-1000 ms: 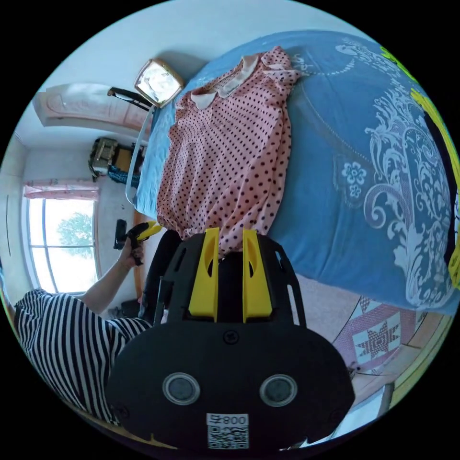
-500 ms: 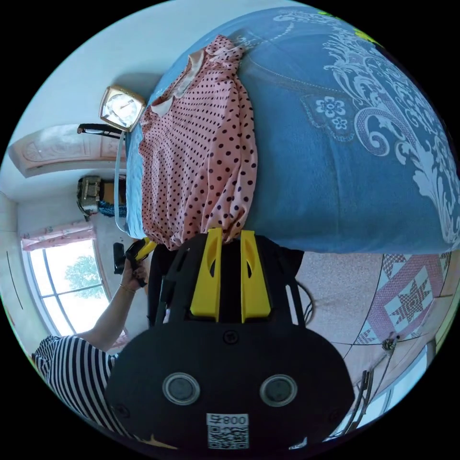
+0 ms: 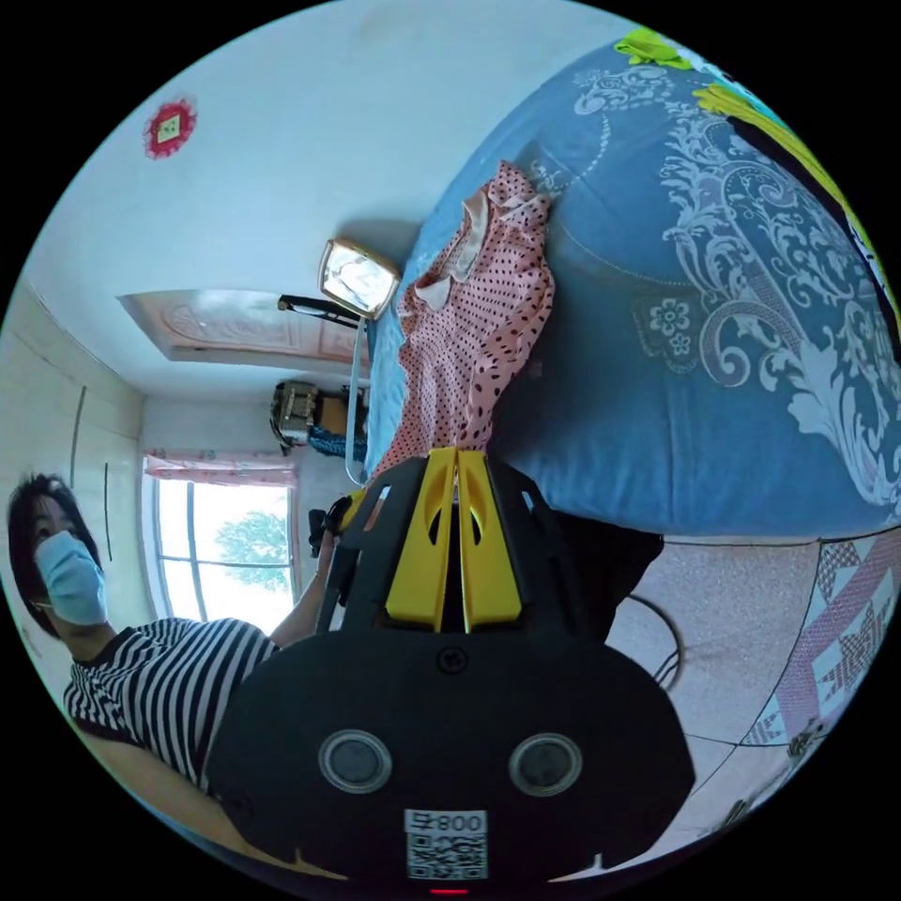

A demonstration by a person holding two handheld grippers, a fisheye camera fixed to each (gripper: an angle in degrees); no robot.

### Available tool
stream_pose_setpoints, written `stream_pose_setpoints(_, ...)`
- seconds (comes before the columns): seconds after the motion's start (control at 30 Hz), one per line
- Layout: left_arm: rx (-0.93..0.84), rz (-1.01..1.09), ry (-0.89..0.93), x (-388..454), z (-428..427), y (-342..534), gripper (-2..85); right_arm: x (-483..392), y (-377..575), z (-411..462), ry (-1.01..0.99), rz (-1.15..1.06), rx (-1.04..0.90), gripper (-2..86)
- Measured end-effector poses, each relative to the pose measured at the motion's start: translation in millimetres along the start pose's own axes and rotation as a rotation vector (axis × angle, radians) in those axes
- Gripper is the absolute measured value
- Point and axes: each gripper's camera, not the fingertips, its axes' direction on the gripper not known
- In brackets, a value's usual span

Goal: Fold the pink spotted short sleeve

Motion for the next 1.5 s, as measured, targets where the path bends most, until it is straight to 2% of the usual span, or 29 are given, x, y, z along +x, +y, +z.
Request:
stream_pose_setpoints(0.13,0.004,-0.027,0.042,2,1,-15,0.1,2,-10,-7,-0.066,0.003,0.008,0.0)
stream_pose_setpoints(0.23,0.044,0.055,0.109,30,-4,-32,0.1,-31,-25,-28,-0.068,-0.099,0.046,0.0)
stream_pose_setpoints(0.37,0.062,0.175,0.116,66,-20,-35,0.1,-73,-14,-61,0.054,-0.229,0.036,0.0)
stream_pose_setpoints(0.47,0.018,0.175,0.038,67,-19,-23,0.1,-55,6,-59,0.129,-0.164,-0.010,0.0)
stream_pose_setpoints(0.57,-0.049,0.032,0.032,34,8,-9,0.1,-8,23,-39,0.149,-0.003,-0.055,0.0)
stream_pose_setpoints(0.67,-0.100,-0.089,-0.010,8,34,1,0.2,25,32,-26,0.054,0.132,-0.054,0.1)
stream_pose_setpoints(0.83,-0.133,-0.103,-0.063,12,56,-5,1.2,30,25,-19,0.065,0.172,-0.092,0.1)
stream_pose_setpoints(1.03,-0.092,-0.111,-0.187,25,52,-17,5.0,18,22,-52,0.196,0.219,0.010,0.7)
stream_pose_setpoints(1.13,-0.077,-0.044,-0.176,47,61,-40,6.0,-12,-12,-63,0.228,0.117,0.062,1.6)
stream_pose_setpoints(1.27,-0.152,0.146,-0.106,100,118,-98,6.8,-76,-110,-38,0.328,-0.120,0.009,4.2)
stream_pose_setpoints(1.33,-0.236,0.283,-0.042,142,179,-142,7.3,-103,-155,-20,0.406,-0.214,-0.024,5.3)
stream_pose_setpoints(1.5,-0.378,0.457,0.009,210,320,-218,7.8,-171,-256,33,0.587,-0.453,-0.102,7.5)
